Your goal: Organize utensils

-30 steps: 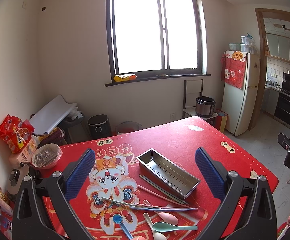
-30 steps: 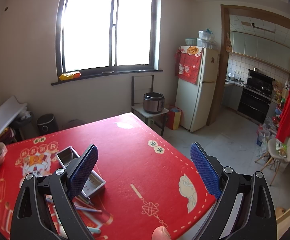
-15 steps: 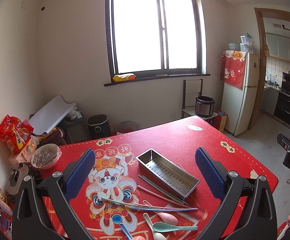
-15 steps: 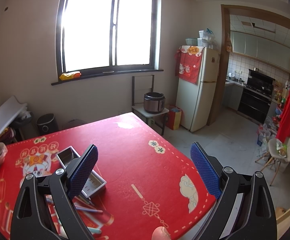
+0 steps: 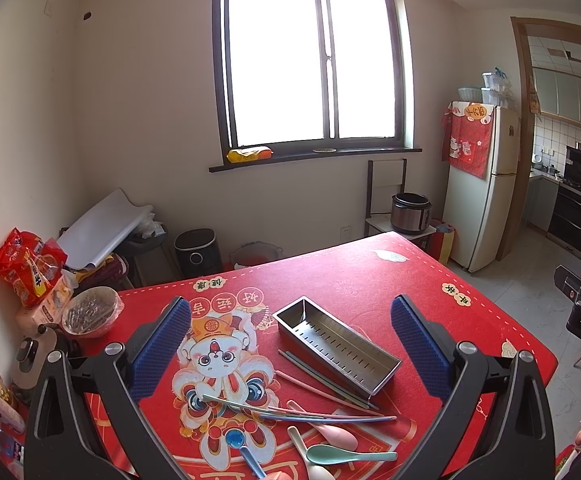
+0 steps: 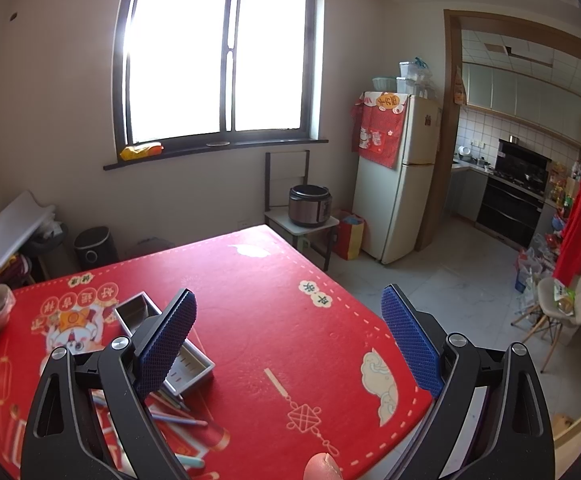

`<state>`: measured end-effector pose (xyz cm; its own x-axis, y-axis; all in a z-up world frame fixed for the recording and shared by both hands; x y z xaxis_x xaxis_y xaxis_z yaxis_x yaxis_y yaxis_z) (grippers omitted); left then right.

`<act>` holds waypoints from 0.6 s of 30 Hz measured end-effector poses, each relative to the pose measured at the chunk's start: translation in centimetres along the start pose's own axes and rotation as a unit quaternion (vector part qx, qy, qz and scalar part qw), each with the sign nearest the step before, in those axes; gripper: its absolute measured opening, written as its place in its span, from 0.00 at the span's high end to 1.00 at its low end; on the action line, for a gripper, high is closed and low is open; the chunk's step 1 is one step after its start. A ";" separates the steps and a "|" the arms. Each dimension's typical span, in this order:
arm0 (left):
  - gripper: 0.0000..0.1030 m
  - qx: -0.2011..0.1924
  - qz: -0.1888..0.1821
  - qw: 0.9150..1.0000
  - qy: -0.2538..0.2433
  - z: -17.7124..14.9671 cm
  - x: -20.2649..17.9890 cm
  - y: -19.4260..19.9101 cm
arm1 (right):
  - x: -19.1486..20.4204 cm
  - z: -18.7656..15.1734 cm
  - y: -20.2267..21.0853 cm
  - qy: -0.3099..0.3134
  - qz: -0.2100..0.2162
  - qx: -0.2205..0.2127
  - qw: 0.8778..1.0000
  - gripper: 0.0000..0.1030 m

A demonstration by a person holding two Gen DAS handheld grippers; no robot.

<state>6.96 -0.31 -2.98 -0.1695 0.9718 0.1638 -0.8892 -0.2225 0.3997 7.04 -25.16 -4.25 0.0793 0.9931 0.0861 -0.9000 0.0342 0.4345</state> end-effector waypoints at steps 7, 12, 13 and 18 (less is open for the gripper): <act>0.05 0.000 0.001 1.000 0.000 0.0 -0.1 -0.1 | 0.1 0.0 0.0 0.000 0.001 0.000 1.000 0.12; 0.05 -0.001 0.000 1.000 0.000 -0.1 0.3 0.2 | 0.1 0.0 -0.1 0.001 0.001 0.000 1.000 0.12; 0.05 -0.001 0.000 1.000 0.000 -0.1 0.3 0.2 | 0.1 0.0 -0.1 0.001 0.001 -0.001 1.000 0.12; 0.05 -0.001 0.001 1.000 0.001 0.0 0.3 0.2 | 0.1 0.0 -0.1 0.000 0.001 -0.001 1.000 0.12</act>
<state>6.75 -0.04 -2.88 -0.1713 0.9716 0.1634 -0.8900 -0.2237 0.3973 7.11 -25.03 -4.26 0.0769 0.9933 0.0864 -0.9008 0.0321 0.4330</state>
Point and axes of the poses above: each gripper's, at about its wrist camera, not at the fingertips, and y roughly against the way its jaws point, x to its left, z to its top, the point moved 7 cm from there along -y, roughly the way its jaws point, and after that the axes turned 13 degrees about z, right-handed, at the moved point
